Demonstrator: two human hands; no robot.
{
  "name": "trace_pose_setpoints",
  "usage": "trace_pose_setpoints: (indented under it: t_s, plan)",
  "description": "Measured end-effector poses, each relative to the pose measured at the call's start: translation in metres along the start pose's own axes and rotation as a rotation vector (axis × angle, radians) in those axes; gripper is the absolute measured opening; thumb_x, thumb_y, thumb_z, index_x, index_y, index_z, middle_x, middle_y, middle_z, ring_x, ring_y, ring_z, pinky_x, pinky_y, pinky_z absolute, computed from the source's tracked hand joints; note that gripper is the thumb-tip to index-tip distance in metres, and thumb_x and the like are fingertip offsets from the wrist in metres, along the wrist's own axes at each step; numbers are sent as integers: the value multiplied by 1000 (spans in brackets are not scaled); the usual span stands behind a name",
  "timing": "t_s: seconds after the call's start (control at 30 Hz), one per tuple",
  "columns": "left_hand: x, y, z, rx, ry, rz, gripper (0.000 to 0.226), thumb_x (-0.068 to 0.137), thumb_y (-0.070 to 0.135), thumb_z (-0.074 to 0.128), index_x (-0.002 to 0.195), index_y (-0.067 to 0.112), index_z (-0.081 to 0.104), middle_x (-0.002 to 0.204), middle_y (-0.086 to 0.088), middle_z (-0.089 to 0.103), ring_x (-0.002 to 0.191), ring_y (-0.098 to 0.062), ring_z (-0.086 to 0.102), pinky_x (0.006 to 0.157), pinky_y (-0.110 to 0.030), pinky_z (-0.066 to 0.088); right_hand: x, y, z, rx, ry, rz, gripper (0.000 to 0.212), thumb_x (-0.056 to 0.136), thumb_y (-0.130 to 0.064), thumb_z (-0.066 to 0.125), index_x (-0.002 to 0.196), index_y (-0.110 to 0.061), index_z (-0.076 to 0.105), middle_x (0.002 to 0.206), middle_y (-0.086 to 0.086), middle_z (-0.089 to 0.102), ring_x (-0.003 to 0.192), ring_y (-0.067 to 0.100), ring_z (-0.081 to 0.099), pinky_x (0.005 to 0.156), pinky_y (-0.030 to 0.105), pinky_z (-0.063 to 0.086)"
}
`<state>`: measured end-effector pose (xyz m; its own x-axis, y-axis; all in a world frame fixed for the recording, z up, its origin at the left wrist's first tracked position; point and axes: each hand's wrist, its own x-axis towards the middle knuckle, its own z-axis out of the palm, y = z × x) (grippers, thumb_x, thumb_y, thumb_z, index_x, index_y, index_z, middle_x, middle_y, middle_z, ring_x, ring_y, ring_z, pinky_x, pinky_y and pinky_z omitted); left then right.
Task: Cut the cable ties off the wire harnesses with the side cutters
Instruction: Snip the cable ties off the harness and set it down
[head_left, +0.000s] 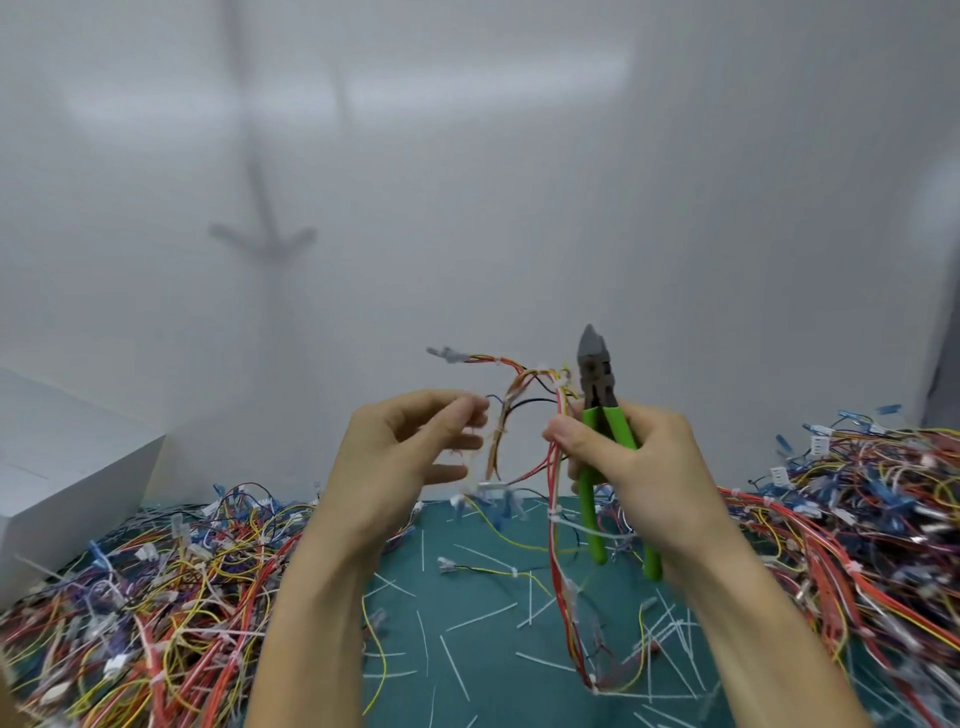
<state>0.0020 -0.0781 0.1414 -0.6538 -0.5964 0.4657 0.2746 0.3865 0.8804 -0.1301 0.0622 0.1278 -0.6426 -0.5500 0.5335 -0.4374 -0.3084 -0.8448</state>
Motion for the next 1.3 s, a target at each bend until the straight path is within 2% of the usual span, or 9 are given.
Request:
trace_pose_setpoints:
  t_s: [0.13,0.23,0.4,0.53,0.77,0.97,1.1,1.2,1.3]
  plan:
    - [-3,-1,-7,117,-166,-134,34,94,41,54,93,15,77,91,0,78,87,-17,74,78,-33,59,2,1,-9,91,-18,64,14,85,-23,73,80,-10,72,72,4,67,60,8,59,58,19,52]
    - [-3,-1,0,112,-326,-146,43,82,53,56,98,17,75,94,2,78,89,-14,74,79,-26,59,3,3,-7,101,-20,55,15,85,-24,73,80,-9,72,67,2,65,60,9,59,58,20,52]
    - [-3,-4,13,103,-558,-144,21,80,21,81,96,15,70,95,-13,76,90,-15,70,85,-34,57,2,1,-3,111,-4,37,28,78,-34,74,81,-6,70,62,1,61,58,11,59,56,19,50]
    - [-2,-9,14,66,-529,-131,20,77,19,82,92,12,71,91,-15,76,86,-20,73,86,-40,57,2,2,-4,103,23,20,21,87,-23,72,79,-4,68,60,0,59,55,10,56,54,18,49]
    - [-5,-4,2,19,-494,-146,29,76,30,80,103,24,72,102,-6,76,94,-22,74,78,-27,59,3,1,-6,121,40,4,23,88,-21,71,82,1,66,61,2,58,56,10,56,55,17,49]
    - [-3,-2,3,17,-173,-200,20,99,23,55,110,12,68,100,-2,77,93,-19,73,75,-27,60,3,1,-8,121,17,0,23,85,-25,72,86,-2,68,64,2,59,58,10,56,57,18,50]
    - [-2,-2,6,4,-105,-233,28,101,27,49,101,8,70,94,-5,77,87,-19,74,70,-25,60,3,-2,-10,94,-20,-16,29,76,-37,72,82,-8,69,64,0,60,59,10,57,58,19,51]
    - [-2,4,9,5,-83,-79,20,95,28,60,94,13,73,91,-2,76,90,-15,73,74,-25,60,2,-2,-8,45,-36,-32,15,83,-30,73,84,-16,68,64,-1,60,59,9,57,57,20,53]
    - [-3,11,10,205,-47,202,2,82,29,76,83,26,76,82,12,70,74,-5,61,64,-11,47,2,0,-6,-32,-31,-56,7,89,-23,71,84,-21,68,61,-5,59,58,8,56,57,20,52]
